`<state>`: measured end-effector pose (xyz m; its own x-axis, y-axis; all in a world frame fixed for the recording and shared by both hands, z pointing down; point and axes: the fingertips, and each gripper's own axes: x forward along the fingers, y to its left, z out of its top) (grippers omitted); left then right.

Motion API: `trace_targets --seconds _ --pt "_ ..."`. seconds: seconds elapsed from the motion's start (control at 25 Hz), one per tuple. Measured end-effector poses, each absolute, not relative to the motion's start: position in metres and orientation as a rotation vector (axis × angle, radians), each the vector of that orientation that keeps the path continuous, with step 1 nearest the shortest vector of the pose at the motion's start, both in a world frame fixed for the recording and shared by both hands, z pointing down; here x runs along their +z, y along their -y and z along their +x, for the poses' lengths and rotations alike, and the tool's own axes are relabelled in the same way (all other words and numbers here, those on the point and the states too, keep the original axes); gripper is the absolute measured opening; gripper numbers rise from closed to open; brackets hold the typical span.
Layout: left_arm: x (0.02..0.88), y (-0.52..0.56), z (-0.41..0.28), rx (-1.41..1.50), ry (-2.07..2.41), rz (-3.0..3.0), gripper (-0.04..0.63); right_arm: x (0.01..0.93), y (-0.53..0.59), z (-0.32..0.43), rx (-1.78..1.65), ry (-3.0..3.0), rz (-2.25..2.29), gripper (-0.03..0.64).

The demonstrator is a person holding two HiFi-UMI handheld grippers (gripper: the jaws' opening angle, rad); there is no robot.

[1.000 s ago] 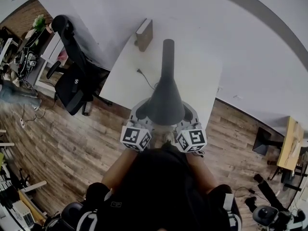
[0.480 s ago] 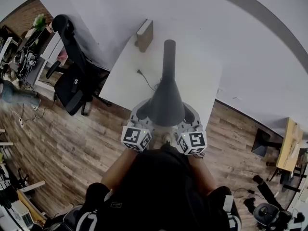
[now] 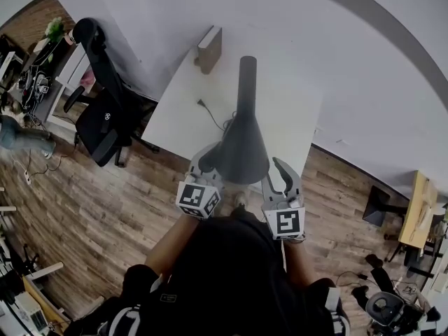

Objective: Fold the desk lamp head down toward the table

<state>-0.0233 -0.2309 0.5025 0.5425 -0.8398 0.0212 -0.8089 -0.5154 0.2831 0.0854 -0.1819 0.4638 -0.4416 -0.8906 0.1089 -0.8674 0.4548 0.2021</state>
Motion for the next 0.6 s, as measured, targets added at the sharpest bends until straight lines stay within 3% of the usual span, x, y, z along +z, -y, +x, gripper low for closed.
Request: trace_targets --seconds 0.32,0.6 --pt "0.506 0.231 -0.023 -0.165 1.367 2.526 0.031 0.451 0.171 0.069 -0.406 2.373 1.364 0.14" --pt "0.506 0.233 -0.022 -0.157 1.367 2.532 0.031 0.449 0.173 0.064 -0.47 2.353 1.348 0.103"
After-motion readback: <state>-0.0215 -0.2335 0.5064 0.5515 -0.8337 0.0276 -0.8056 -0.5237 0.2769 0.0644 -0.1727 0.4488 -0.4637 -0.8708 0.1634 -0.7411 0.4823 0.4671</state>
